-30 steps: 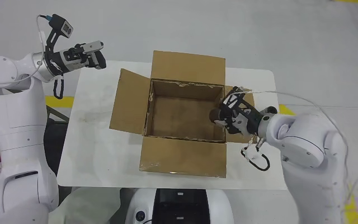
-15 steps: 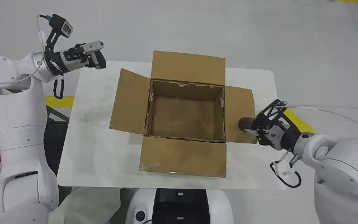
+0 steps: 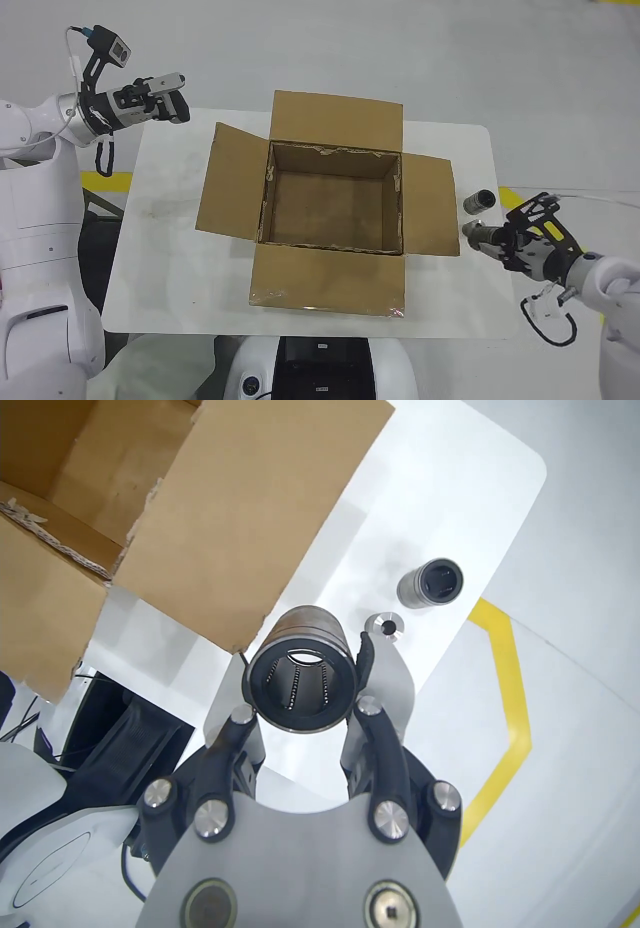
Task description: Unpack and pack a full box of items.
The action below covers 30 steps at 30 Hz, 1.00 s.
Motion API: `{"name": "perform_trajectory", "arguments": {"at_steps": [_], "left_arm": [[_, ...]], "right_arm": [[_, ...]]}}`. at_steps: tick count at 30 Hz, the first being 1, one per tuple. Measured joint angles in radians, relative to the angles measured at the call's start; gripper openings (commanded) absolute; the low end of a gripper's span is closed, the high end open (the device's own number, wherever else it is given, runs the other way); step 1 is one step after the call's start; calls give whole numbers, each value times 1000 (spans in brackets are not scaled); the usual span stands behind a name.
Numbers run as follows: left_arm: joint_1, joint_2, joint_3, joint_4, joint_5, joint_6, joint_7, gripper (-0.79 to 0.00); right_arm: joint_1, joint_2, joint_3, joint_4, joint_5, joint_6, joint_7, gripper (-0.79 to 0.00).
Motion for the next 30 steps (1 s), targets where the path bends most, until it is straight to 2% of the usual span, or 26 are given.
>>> {"name": "perform_trajectory", "arguments": {"at_steps": [30], "left_arm": [[0,0,0,0,0,0,0,0]], "right_arm": [[61,39,-193,330,-129,61,-111,-785]]}}
